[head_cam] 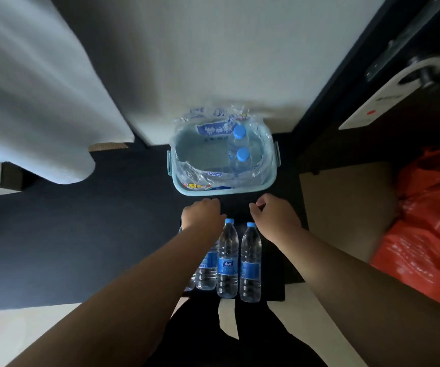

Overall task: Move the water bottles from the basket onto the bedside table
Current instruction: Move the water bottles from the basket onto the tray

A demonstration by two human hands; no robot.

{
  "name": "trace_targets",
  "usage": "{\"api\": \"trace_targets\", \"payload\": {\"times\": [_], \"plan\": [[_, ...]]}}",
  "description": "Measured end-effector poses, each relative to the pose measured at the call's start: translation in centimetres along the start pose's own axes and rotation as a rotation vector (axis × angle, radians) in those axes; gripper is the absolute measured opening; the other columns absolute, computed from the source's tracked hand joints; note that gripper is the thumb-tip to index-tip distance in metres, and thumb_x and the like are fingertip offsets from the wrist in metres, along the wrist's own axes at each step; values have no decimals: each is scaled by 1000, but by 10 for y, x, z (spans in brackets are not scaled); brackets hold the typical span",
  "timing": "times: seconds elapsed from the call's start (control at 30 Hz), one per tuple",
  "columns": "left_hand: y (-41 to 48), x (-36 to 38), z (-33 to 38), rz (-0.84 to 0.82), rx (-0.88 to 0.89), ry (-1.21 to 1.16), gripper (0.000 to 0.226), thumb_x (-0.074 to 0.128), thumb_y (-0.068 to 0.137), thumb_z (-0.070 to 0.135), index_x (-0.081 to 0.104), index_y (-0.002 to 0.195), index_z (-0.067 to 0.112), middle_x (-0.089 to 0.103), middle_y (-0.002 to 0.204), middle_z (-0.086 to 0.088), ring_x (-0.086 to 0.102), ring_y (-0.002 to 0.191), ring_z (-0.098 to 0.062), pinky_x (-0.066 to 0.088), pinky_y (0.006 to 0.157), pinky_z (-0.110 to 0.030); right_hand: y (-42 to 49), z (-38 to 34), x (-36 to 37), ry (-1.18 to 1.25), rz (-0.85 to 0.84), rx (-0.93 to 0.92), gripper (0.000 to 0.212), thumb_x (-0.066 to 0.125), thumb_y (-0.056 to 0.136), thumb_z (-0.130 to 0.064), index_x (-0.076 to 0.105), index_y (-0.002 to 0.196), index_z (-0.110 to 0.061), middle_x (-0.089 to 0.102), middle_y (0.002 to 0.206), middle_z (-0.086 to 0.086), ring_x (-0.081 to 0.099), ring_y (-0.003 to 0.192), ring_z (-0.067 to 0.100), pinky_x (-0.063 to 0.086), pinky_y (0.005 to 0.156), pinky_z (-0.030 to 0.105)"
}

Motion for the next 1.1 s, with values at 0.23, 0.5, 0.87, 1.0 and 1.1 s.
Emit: {"api": "trace_targets", "payload": {"times": [0.23,0.5,0.87,1.0,1.1], "plan": [[-7,-106,5,160,33,-90,27,54,92,47,67,105,29,71,107,6,69,94,-23,49,73,-32,2,-62,-80,22,119,-135,30,55,97,-51,63,109,-24,66,93,-3,64,74,16,48,59,30],[24,-185,9,234,73,-146,40,54,95,46,56,134,38,70,117,7,67,89,-20,43,65,-28,20,-101,-110,-93,165,-204,42,54,97,-53,55,129,-25,69,106,-1,67,87,21,54,65,35],[106,-150,48,64,259,-31,49,52,103,28,35,144,50,64,122,3,68,94,-25,50,63,-36,55,-116,-75,-312,120,-240,54,56,97,-58,50,137,-22,70,110,4,69,98,26,45,63,33],[118,-140,55,88,269,-77,36,53,101,22,46,131,40,64,114,0,69,89,-30,58,70,-43,59,-117,-70,-355,156,-294,43,55,100,-53,52,130,-22,68,100,4,69,87,25,40,59,32],[123,-135,55,75,246,-128,35,55,97,8,50,125,30,64,108,-1,68,91,-31,58,68,-43,59,-118,-68,-324,169,-305,38,56,101,-49,52,127,-22,68,98,4,68,85,26,39,58,32]]}}
Point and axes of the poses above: each hand's wrist, its own y-axis towards the middle knuckle, its own x-axis out of the palm, z = x × y, the point moved 9 cm from there along y, towards the middle knuckle
